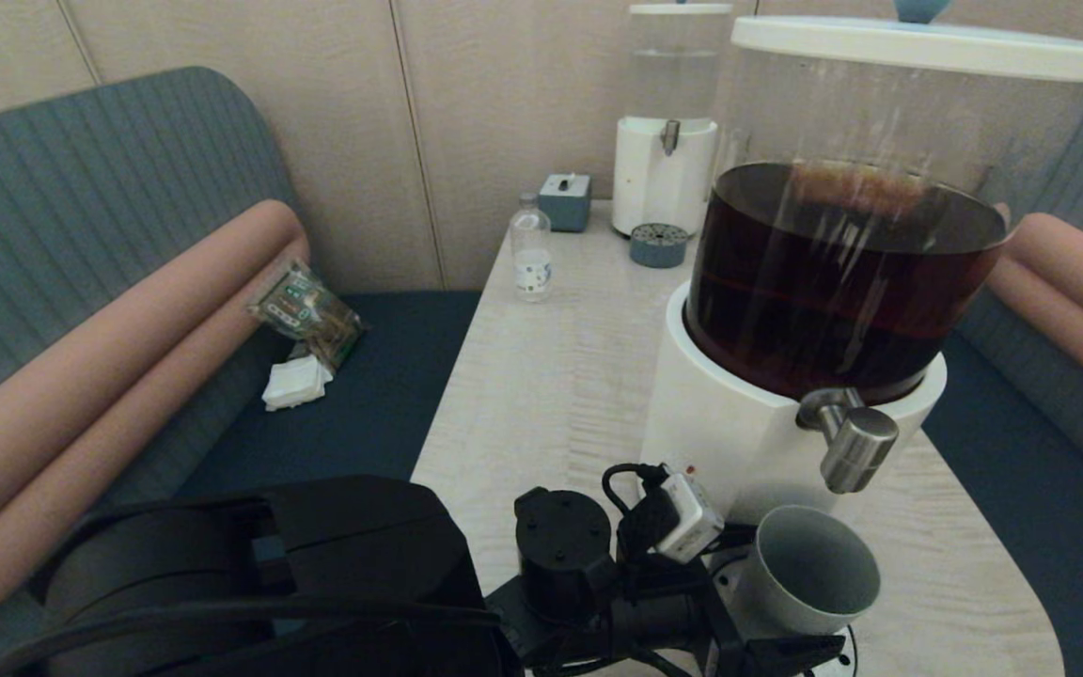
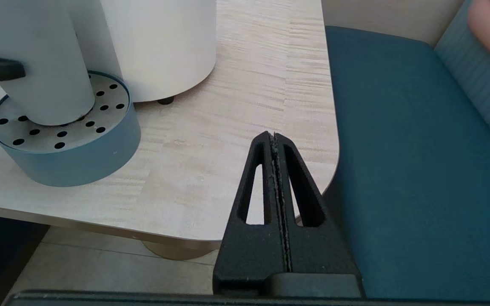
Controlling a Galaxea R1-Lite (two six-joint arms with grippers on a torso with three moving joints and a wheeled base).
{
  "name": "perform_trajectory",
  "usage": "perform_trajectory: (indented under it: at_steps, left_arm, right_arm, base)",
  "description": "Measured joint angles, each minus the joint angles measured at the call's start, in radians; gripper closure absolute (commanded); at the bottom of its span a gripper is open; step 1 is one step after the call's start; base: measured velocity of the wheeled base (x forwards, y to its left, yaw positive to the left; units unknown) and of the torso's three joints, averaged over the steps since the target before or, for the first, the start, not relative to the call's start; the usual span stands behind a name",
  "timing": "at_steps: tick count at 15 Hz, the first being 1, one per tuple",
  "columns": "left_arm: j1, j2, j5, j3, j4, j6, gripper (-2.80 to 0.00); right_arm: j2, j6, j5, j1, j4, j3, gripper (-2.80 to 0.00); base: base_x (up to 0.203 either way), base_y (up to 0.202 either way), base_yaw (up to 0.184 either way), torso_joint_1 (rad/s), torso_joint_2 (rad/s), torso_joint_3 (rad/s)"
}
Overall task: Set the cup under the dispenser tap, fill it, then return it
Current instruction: Place it under the water dispenser
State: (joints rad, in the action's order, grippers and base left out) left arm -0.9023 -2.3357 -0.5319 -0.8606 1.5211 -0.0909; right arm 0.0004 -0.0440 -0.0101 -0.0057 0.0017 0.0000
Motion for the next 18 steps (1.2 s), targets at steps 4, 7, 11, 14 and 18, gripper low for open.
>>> perform_trajectory:
  at_steps: [4,7,11,14,18]
  left_arm:
    - [0.0,0.019,0.006,0.039,0.0,0.001,-2.8]
    - [0.002,0.031,0.011,0.05,0.001,0.0,-2.8]
    - [0.007,0.044,0.012,0.065,0.0,0.001,-2.8]
    - [0.016,0.051,0.012,0.078,0.0,0.001,-2.8]
    - [0.029,0.059,0.011,0.097,0.001,0.003,-2.8]
  right_arm:
    - [0.0,0.0,0.0,0.0,0.0,0.0,0.0]
    - [0.0,0.0,0.0,0.0,0.0,0.0,0.0]
    - [0.0,0.001,0.001,0.0,0.0,0.0,0.0]
    - [0.0,0.001,0.002,0.0,0.0,0.0,0.0]
    - [0.0,0.002,0.001,0.0,0.0,0.0,0.0]
  base:
    - [0.0,0.0,0.0,0.0,0.0,0.0]
    - [0.0,0.0,0.0,0.0,0.0,0.0]
    - [0.0,0.0,0.0,0.0,0.0,0.0]
    - [0.0,0.0,0.0,0.0,0.0,0.0]
    - [0.0,0.0,0.0,0.0,0.0,0.0]
